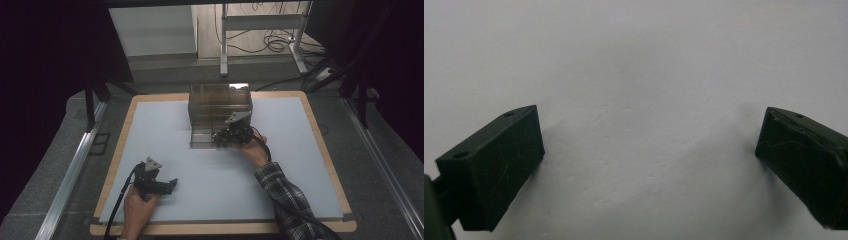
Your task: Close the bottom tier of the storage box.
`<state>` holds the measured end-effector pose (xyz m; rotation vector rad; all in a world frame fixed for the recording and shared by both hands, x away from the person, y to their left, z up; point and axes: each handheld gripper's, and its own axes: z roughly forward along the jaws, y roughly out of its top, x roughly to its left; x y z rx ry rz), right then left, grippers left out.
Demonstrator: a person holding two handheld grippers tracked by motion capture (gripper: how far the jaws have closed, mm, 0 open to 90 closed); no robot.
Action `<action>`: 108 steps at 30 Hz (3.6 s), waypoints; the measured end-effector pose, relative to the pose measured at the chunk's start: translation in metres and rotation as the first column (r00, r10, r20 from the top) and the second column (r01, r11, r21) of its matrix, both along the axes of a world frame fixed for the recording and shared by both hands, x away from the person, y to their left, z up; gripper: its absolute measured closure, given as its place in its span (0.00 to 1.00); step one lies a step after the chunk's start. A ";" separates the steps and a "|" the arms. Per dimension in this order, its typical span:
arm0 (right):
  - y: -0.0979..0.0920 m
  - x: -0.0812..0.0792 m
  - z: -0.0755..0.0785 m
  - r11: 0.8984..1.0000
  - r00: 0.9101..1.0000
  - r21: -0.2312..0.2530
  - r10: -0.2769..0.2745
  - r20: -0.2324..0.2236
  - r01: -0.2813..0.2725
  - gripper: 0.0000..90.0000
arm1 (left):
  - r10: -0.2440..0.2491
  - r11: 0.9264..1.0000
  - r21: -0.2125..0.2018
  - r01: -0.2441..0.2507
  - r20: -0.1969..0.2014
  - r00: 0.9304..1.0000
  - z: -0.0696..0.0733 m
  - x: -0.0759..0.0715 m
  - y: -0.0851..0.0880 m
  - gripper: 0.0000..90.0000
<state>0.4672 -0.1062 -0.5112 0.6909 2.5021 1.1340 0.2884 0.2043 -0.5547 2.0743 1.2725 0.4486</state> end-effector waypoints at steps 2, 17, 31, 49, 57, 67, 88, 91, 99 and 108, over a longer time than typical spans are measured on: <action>0.000 0.001 -0.001 1.000 1.000 -0.003 -0.002 -0.003 0.002 0.89 | 0.000 1.000 0.000 0.000 0.000 1.000 0.000 0.000 0.000 0.00; 0.006 0.001 -0.013 0.997 1.000 -0.075 -0.019 -0.002 0.018 0.89 | 0.001 1.000 -0.001 -0.001 0.001 1.000 0.000 0.000 0.000 0.00; 0.004 -0.001 -0.009 0.998 1.000 -0.057 -0.021 -0.001 0.021 0.82 | 0.000 1.000 0.000 0.000 0.000 1.000 0.000 0.000 0.000 0.00; 0.002 -0.007 0.006 1.000 1.000 -0.012 -0.001 0.009 0.001 0.70 | 0.001 1.000 -0.001 -0.001 0.001 1.000 0.000 0.000 0.000 0.00; -0.001 -0.012 0.012 1.000 1.000 -0.005 0.021 0.009 -0.021 0.63 | 0.001 1.000 -0.001 -0.001 0.001 1.000 0.000 0.000 0.000 0.00; -0.005 -0.022 0.020 0.999 0.999 -0.003 0.050 0.013 -0.050 0.56 | 0.001 1.000 0.000 -0.001 0.001 1.000 0.000 0.000 0.000 0.00; -0.004 -0.038 0.021 0.995 0.995 -0.033 0.097 0.023 -0.096 0.45 | 0.007 1.000 -0.008 -0.007 0.004 1.000 0.000 0.000 -0.001 0.00; -0.005 -0.040 0.021 0.995 0.995 -0.035 0.099 0.023 -0.098 0.44 | 0.005 1.000 -0.005 -0.005 0.003 1.000 0.000 0.000 -0.001 0.00; -0.007 -0.047 0.021 0.992 0.992 -0.050 0.119 0.032 -0.117 0.41 | 0.003 1.000 -0.003 -0.003 0.002 1.000 0.000 0.000 0.000 0.00; -0.010 -0.054 0.017 0.989 0.990 -0.060 0.137 0.014 -0.136 0.37 | 0.003 1.000 -0.003 -0.003 0.002 1.000 0.000 0.000 0.000 0.00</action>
